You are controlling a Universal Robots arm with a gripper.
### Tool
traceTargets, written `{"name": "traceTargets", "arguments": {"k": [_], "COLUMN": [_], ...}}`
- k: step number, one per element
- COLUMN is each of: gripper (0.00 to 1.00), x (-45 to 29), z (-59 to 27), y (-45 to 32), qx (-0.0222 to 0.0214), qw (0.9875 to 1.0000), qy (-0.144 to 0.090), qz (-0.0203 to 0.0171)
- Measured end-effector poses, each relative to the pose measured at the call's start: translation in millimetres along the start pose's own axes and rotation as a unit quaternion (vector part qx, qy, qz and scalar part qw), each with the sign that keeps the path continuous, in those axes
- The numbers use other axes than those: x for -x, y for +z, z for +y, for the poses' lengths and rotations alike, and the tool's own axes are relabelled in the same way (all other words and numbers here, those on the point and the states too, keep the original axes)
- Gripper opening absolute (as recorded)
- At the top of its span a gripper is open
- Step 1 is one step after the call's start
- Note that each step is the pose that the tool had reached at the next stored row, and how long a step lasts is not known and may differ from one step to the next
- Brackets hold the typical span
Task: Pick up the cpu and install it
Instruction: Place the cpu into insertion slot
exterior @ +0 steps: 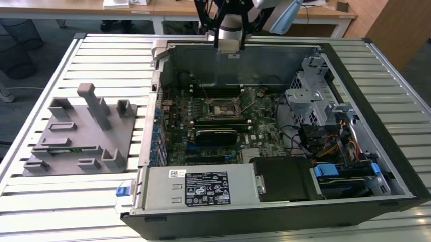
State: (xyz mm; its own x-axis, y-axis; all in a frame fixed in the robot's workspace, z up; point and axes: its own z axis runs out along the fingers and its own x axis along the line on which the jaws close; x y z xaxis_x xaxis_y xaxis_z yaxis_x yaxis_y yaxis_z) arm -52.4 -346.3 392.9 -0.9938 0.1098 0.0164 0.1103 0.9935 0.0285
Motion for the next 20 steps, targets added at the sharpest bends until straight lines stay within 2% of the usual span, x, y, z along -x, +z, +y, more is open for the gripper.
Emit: {"name": "traceTargets", "arguments": {"k": [8,20], "gripper": [0.54,0.54], "x": [0.0,0.0], "z": [0.0,-0.1], "y": [1.2,2.5], "qx": [-0.0005,-0.0076], "qw": [1.0,0.9997], "qy": [0.007,0.022], "qz": [-0.0004,-0.0016]}}
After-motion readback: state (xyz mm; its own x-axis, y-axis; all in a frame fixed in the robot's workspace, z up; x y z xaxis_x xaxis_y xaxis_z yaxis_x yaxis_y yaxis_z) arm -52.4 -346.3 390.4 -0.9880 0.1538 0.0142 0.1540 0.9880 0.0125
